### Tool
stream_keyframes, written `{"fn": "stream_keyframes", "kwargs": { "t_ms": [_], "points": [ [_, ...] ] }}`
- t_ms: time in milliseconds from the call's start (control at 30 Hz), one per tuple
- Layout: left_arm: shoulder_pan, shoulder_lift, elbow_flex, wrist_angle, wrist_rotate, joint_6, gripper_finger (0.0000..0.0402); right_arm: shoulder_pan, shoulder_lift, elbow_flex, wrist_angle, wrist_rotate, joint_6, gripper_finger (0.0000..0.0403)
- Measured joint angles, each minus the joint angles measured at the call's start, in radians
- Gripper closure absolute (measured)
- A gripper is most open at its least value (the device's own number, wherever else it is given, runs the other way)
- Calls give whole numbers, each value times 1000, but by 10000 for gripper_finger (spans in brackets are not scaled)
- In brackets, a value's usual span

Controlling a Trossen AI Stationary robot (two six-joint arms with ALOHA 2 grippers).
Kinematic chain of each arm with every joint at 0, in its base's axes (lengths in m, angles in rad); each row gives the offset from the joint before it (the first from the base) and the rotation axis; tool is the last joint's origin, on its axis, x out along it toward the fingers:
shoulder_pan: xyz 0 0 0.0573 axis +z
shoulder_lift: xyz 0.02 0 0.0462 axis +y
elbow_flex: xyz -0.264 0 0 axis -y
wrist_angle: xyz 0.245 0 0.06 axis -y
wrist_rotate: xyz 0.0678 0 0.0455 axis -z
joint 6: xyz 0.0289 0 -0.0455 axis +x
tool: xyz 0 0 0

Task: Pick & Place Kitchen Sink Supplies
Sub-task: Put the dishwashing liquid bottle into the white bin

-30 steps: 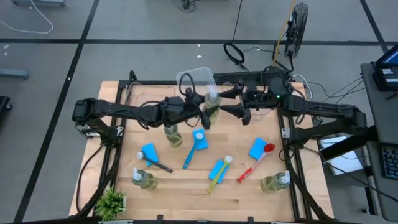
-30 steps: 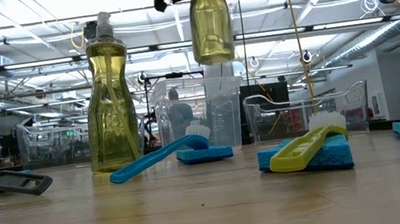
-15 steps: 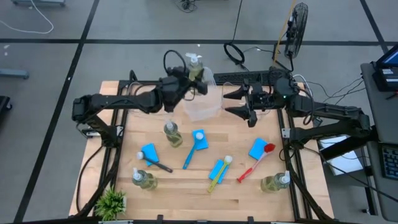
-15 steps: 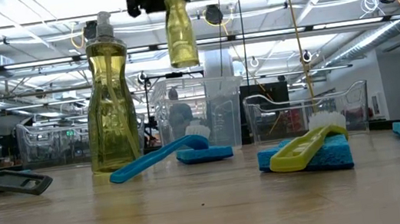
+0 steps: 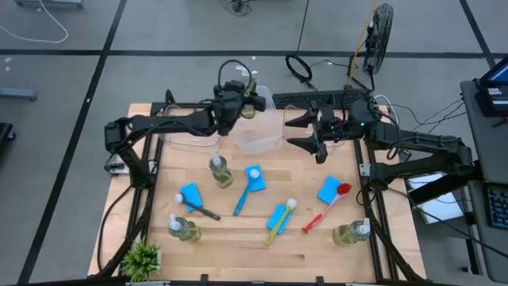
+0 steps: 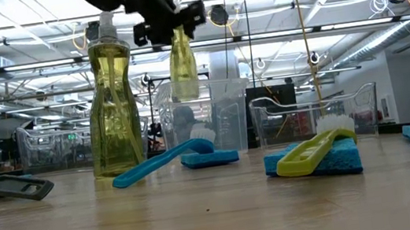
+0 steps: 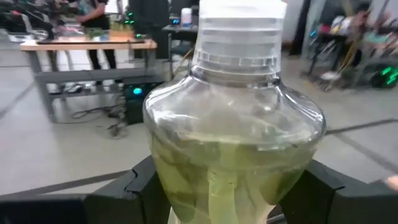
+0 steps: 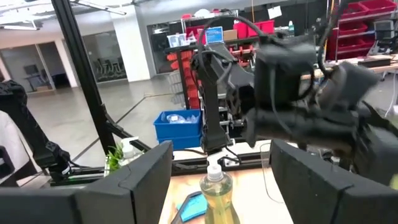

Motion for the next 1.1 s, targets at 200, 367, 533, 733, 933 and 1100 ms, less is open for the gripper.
{"fn": "stream_keyframes", "kwargs": {
  "t_ms": [200,367,533,733,933,1100],
  "points": [
    [24,66,0,54,-66,5,165,0,0,0,-16,0,0,149],
    [49,92,0,35,-65,-34,165,0,0,0,-31,0,0,149],
    [65,106,1,18,-57,-62,165,0,0,0,-35,0,-4,149],
    [85,109,0,-77,-56,-114,165,0,0,0,-40,0,-4,149],
    [97,109,0,-169,-58,-198,165,0,0,-1,-39,0,-4,149],
    [96,109,0,-190,-50,-210,165,0,0,-1,-39,0,-4,149]
  ]
}}
